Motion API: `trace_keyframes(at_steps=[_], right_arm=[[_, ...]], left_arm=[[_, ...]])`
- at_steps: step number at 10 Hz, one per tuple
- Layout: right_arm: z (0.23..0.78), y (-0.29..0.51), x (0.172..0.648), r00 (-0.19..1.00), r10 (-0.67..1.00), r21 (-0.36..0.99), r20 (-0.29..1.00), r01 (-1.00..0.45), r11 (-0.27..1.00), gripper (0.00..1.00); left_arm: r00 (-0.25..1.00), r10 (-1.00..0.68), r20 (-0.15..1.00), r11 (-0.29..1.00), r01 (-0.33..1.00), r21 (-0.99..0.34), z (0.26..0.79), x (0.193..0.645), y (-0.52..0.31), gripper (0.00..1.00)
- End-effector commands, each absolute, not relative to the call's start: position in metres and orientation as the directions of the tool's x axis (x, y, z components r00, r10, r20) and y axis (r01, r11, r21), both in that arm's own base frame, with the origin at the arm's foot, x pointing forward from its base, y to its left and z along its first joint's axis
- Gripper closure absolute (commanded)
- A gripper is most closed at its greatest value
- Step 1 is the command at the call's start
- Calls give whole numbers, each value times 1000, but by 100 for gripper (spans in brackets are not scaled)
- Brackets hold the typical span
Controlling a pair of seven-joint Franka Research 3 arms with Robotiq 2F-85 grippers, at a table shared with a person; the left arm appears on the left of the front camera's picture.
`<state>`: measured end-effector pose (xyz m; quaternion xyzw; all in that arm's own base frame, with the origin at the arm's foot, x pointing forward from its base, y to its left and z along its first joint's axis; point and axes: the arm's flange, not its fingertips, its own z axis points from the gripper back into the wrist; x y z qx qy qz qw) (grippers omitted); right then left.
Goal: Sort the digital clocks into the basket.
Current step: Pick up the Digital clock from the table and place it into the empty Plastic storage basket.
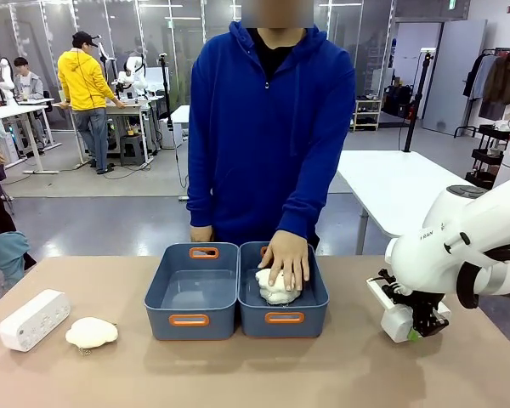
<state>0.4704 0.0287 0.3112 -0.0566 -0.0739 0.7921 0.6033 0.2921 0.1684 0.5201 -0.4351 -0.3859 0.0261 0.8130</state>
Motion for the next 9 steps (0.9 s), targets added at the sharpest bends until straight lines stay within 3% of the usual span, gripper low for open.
trace_keyframes(at_steps=[1,2,3,7,9], right_arm=[[311,29,471,-266,964,-187,0,-947,-262,97],[311,29,471,-266,964,-187,0,-947,-262,97],[311,29,470,-266,964,-185,-1,-947,-261,49],[437,77,433,-287,950,-178,-124,-935,-305,49],[494,142,437,-305,946,-202,-113,-925,-323,49]], left_arm=[[688,379,619,608,319,-727,521,293,169,0],[688,379,619,608,319,-727,521,293,169,0],[688,379,619,608,319,-727,521,293,169,0],[688,379,619,608,319,-727,521,293,169,0],[688,379,619,608,319,-727,521,293,169,0]])
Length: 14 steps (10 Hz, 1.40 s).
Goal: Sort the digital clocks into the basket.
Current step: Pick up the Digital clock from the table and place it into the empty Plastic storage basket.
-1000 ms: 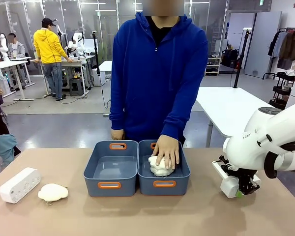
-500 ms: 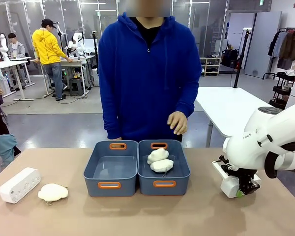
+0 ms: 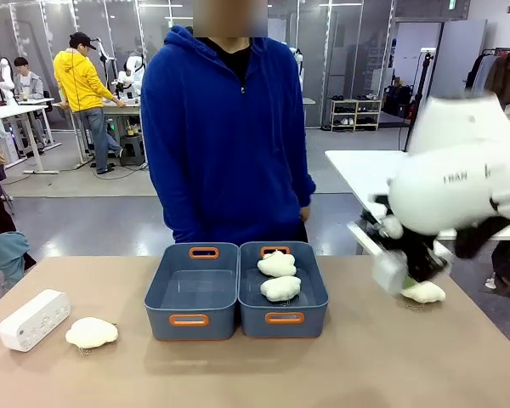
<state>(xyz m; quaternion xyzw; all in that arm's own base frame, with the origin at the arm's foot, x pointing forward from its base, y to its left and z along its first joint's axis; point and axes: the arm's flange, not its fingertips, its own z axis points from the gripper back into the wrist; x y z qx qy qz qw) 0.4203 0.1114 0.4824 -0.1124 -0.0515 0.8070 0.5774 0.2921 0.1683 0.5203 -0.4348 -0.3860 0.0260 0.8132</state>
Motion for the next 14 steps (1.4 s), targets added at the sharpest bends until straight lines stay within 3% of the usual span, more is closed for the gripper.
trace_keyframes(at_steps=[1,4,7,11,14], right_arm=[[508,180,446,-318,945,-236,-72,-916,-326,49],[532,310,468,-470,875,-300,-116,-823,-482,49],[516,413,491,-561,808,-317,-177,-745,-587,49],[437,471,531,-624,764,-303,-168,-704,-642,49],[391,489,533,-644,752,-246,-139,-713,-656,49]], left_arm=[[688,379,619,608,319,-727,521,293,169,0],[688,379,619,608,319,-727,521,293,169,0],[688,379,619,608,319,-727,521,293,169,0],[688,379,619,608,319,-727,521,293,169,0],[688,379,619,608,319,-727,521,293,169,0]])
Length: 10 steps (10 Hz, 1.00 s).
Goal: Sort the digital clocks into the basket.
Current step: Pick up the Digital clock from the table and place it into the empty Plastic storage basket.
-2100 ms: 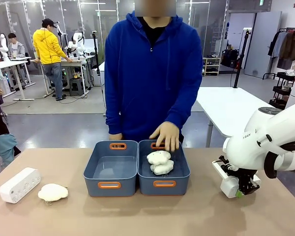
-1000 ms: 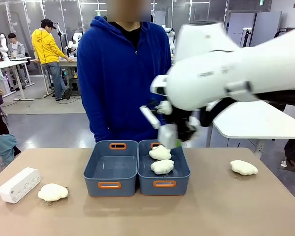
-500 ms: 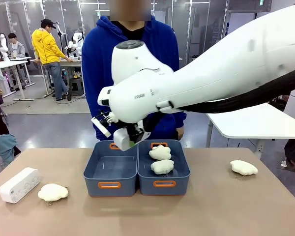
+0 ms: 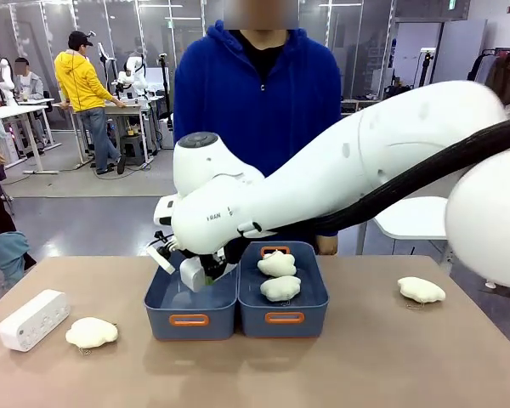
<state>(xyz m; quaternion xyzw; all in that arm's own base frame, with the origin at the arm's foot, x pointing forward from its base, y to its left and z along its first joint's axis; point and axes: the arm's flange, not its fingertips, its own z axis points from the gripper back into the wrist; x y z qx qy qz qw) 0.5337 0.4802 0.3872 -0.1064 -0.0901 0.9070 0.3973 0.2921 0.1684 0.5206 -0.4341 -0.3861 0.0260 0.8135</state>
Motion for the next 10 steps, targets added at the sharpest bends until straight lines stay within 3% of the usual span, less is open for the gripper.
trace_keyframes(at_steps=[1,3,7,10], right_arm=[[385,492,531,-641,757,-226,-131,-724,-652,49],[380,494,531,-652,745,-216,-141,-714,-666,49],[384,486,531,-647,757,-211,-92,-730,-650,0],[382,464,529,-650,751,-211,-121,-722,-659,0]], left_arm=[[688,379,619,608,319,-727,521,293,169,0],[688,379,619,608,319,-727,521,293,169,0],[688,379,619,608,319,-727,521,293,169,0],[688,379,619,608,319,-727,521,293,169,0]])
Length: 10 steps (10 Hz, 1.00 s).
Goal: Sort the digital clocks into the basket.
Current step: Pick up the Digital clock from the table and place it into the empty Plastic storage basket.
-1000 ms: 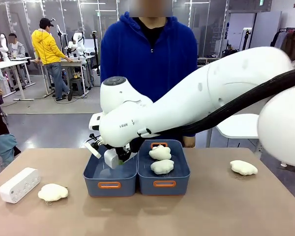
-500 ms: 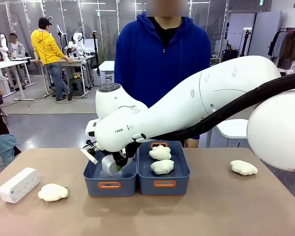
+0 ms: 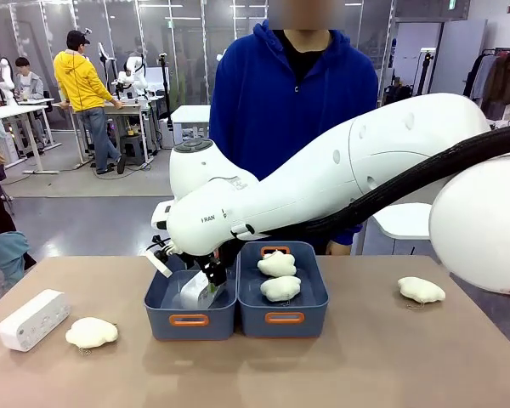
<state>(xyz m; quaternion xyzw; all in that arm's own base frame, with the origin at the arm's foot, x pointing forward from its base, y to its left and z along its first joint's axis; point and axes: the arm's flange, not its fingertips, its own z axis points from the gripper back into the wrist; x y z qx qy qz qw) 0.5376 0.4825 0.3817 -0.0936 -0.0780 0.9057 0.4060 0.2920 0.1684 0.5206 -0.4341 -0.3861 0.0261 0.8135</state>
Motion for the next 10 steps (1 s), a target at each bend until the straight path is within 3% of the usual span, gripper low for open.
trace_keyframes(at_steps=[1,10], right_arm=[[382,486,536,-656,748,-220,-104,-718,-660,0],[382,486,537,-656,748,-220,-104,-718,-660,0]], left_arm=[[688,379,619,608,319,-727,521,293,169,0],[688,379,619,608,319,-727,521,293,169,0]])
